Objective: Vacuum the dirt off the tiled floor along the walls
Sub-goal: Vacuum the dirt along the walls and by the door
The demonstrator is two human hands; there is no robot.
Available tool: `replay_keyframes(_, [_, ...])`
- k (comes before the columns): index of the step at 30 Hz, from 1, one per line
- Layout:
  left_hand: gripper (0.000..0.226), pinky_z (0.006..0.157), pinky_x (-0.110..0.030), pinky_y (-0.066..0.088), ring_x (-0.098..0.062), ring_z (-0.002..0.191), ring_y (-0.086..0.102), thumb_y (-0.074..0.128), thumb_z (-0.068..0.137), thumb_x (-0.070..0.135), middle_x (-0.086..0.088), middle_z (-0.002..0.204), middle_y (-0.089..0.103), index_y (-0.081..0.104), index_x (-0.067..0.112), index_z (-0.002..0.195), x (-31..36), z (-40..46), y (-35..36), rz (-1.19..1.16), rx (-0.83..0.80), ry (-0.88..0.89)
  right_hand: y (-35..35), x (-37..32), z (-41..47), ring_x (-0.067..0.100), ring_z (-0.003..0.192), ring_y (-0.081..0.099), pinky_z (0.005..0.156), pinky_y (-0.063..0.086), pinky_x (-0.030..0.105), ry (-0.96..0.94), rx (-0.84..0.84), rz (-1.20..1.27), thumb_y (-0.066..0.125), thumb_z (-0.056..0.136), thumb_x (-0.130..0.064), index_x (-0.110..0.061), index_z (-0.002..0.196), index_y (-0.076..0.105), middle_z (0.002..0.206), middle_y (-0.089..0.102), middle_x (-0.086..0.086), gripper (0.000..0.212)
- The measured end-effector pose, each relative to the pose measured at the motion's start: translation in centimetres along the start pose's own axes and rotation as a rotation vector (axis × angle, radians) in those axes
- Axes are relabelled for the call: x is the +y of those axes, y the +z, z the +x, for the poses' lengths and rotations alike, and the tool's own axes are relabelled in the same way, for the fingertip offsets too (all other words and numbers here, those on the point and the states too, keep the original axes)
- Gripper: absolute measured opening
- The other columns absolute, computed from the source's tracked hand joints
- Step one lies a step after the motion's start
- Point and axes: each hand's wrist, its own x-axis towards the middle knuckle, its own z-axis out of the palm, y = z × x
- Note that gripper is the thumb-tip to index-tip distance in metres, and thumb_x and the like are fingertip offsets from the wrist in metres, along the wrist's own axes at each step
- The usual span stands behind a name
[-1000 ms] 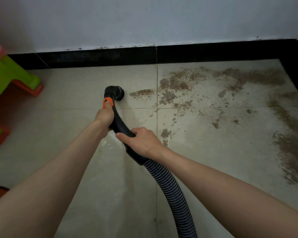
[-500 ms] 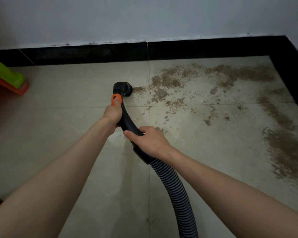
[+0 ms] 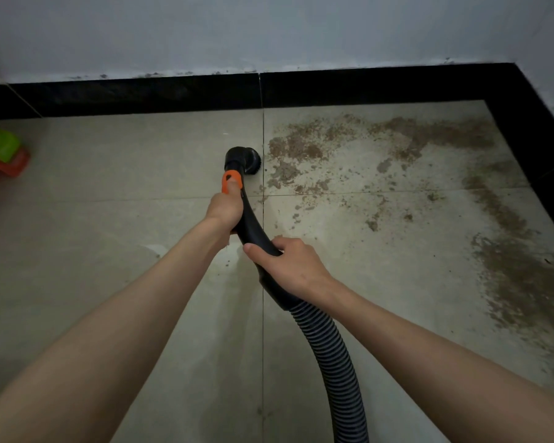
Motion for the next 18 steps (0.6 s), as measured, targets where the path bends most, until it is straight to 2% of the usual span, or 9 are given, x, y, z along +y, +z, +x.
replay_keyframes(5, [0.057, 0.089, -0.04, 0.049, -0.029, 0.098, 0.056, 0.024, 0.099, 0.051, -0.012, 0.103, 0.055, 0.048, 0.003, 0.118, -0.2, 0.3, 0.1, 0.025, 0.017, -0.003, 0.3, 0.3, 0.3, 0.017, 0.066, 0.068, 0.064, 0.054, 0.033, -0.002, -0.003, 0.03, 0.057, 0.086, -0.062, -0.023, 0.073, 0.057, 0.064, 0.064, -0.007, 0.041])
replay_keyframes(11, [0.061, 0.097, -0.042, 0.047, -0.031, 0.109, 0.056, 0.026, 0.1, 0.051, -0.016, 0.119, 0.056, 0.047, 0.0, 0.126, 1.6, 0.6, 0.3, 0.036, -0.024, 0.038, 0.1, 0.0, 2.0, 0.017, 0.068, 0.067, 0.069, 0.056, 0.035, 0.011, 0.033, 0.056, 0.056, 0.086, -0.063, -0.024, 0.076, 0.059, 0.07, 0.066, -0.003, 0.04])
replay_keyframes(18, [0.06, 0.092, -0.04, 0.049, -0.03, 0.107, 0.057, 0.027, 0.1, 0.05, -0.016, 0.117, 0.057, 0.047, 0.0, 0.124, 1.5, 0.7, 0.0, 0.038, -0.039, 0.024, -0.1, 0.0, 2.2, 0.014, 0.066, 0.066, 0.066, 0.053, 0.031, 0.014, 0.018, 0.062, 0.057, 0.085, -0.062, -0.025, 0.074, 0.059, 0.069, 0.065, -0.005, 0.039])
